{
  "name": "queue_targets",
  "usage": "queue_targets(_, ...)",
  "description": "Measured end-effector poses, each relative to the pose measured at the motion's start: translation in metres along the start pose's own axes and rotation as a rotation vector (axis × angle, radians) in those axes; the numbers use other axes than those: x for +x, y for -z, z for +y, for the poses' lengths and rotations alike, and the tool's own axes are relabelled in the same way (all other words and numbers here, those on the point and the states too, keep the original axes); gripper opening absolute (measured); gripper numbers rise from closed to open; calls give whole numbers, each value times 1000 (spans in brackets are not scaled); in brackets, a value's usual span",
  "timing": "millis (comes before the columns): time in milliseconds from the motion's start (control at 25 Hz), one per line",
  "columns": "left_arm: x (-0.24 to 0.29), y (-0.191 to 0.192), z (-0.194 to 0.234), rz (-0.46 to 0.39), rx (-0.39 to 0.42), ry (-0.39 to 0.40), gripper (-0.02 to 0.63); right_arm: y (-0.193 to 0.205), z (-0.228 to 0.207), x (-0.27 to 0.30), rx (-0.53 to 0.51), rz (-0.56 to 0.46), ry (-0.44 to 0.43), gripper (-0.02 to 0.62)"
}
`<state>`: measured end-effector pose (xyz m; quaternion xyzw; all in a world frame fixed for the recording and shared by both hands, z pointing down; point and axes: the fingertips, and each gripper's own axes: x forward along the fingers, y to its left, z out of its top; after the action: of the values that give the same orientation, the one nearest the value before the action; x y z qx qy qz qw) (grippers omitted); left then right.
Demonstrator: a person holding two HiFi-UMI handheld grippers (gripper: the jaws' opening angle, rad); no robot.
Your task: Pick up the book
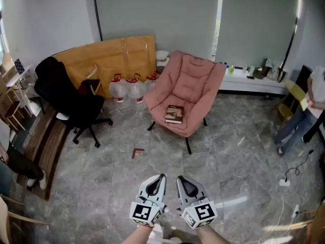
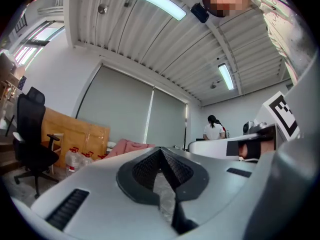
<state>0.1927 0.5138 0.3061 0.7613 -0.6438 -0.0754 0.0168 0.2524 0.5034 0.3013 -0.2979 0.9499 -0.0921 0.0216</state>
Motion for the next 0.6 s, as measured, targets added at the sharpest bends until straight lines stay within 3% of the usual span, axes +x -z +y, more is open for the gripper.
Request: queue_targets(600,42,-12,131,8,31,62,21,3,26,142,11,-14,26,14)
